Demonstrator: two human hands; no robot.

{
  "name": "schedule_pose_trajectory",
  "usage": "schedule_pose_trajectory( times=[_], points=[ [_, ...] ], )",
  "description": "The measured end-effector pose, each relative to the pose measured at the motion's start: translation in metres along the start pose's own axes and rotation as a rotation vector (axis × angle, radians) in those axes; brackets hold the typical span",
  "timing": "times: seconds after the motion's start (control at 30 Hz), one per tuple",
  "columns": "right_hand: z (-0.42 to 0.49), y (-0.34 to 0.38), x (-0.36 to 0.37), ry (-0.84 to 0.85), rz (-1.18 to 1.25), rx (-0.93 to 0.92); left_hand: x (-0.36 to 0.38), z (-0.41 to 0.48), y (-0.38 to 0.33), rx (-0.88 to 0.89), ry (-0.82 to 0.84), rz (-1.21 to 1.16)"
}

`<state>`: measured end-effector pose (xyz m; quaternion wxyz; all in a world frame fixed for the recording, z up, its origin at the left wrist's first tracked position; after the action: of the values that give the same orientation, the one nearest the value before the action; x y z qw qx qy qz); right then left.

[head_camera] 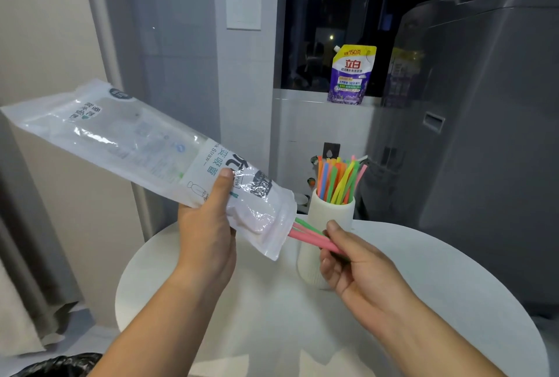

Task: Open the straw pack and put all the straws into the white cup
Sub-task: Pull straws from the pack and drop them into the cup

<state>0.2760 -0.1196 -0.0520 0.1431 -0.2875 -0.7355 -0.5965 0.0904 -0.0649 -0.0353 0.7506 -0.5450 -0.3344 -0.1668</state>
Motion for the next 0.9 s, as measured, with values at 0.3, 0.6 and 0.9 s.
schedule_pose_trajectory(
  times=[0.3, 0.6, 0.9],
  points=[
    [0.011, 0.047, 0.002, 0.001, -0.396, -0.171, -0.003, 0.0, 0.005, -0.135, -0.058, -0.141],
    [0.002, 0.154, -0.011, -0.007, -0.93, -0.519, -0.009, 0.006, 0.004, -0.269, -0.107, -0.288],
    [-0.02, 0.232, -0.004, 0.03, -1.27, -0.644, -0.013, 0.006, 0.009, -0.349, -0.156, -0.32]
  ],
)
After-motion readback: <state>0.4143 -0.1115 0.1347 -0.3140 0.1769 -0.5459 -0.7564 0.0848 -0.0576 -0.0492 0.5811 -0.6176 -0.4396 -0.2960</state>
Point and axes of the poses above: each hand's wrist, its own z-axis towards the middle knuckle, its own x-axis out of the palm, y = z × x, the point moved 1 cm from there along z, towards the middle knuckle, and after that the axes turned 1 degree about -y, right-handed, at the moved point
